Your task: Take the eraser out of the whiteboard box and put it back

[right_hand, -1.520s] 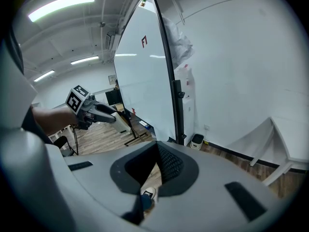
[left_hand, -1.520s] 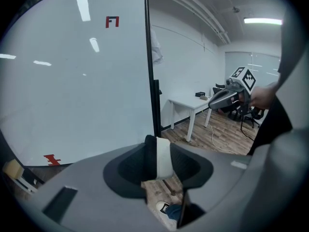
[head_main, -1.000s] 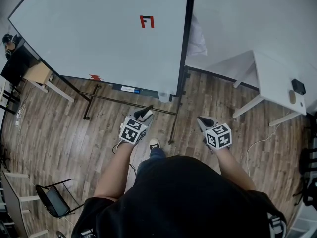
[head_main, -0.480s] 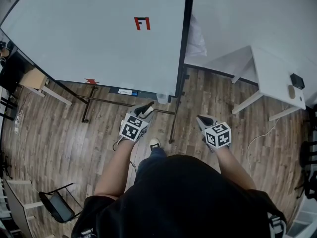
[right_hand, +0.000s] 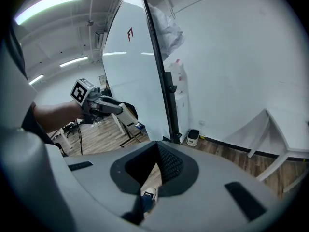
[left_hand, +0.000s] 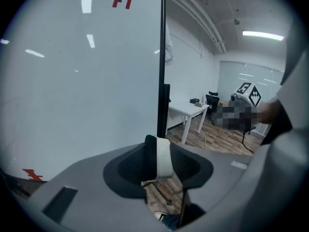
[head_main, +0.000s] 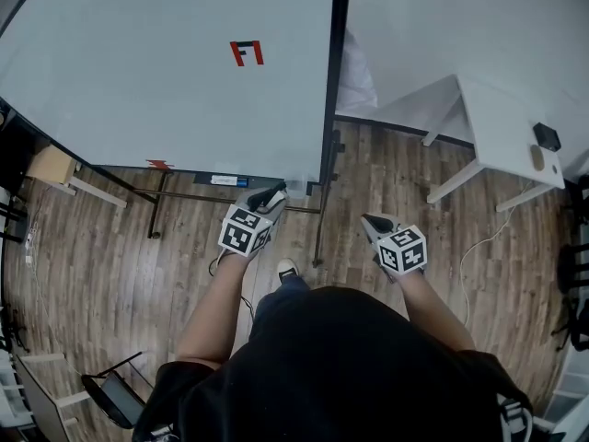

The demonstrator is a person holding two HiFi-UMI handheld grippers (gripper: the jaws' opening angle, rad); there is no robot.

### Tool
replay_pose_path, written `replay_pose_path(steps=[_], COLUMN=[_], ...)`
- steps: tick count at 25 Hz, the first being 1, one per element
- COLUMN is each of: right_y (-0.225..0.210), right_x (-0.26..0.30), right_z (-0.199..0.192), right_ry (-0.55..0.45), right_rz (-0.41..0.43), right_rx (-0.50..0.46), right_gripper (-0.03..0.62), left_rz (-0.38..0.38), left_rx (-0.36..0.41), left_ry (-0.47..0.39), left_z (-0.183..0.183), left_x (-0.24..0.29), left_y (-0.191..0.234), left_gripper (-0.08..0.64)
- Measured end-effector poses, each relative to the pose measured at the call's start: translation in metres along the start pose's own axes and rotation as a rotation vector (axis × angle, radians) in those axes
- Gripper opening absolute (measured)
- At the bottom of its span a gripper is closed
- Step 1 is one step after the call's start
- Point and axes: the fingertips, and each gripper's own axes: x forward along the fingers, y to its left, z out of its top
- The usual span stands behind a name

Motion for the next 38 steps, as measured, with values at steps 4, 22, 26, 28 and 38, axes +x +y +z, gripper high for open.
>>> replay_pose_path(steps=[4, 22, 26, 28, 38], right_y=[-0.005, -0.021, -0.021, -0.020, -0.022], right_x=[0.004, 0.028, 0.036, 0.040, 0.051], right_z=[-0.003, 0.001, 0.003, 0.003, -0.002], right_ry=[0.004, 0.034, 0.041, 0.047, 0.068], right_rz=[-0.014, -0.047, -0.045, -0.043, -0.045], right_rx=[0.017, 0.048, 0.050, 0.049, 0.060], right_gripper=[-0.006, -0.006, -0.006, -0.006, -0.006], left_rz=[-0.017, -0.104, -0.124, -0.132, -0.160], left_rx=[0.014, 0.064, 0.056, 0.053, 0.040], left_ry=[-0.007, 0.002, 0.001, 0.004, 0.022], left_z=[0.009, 0.029, 0.029, 0.028, 0.017], left_x=[0.010, 0.058, 0.066, 0.070, 0.087], left_y=[0.005, 0.020, 0.021, 0.022, 0.023], left_gripper=[0.161, 0.161, 0.161, 0.161, 0.161])
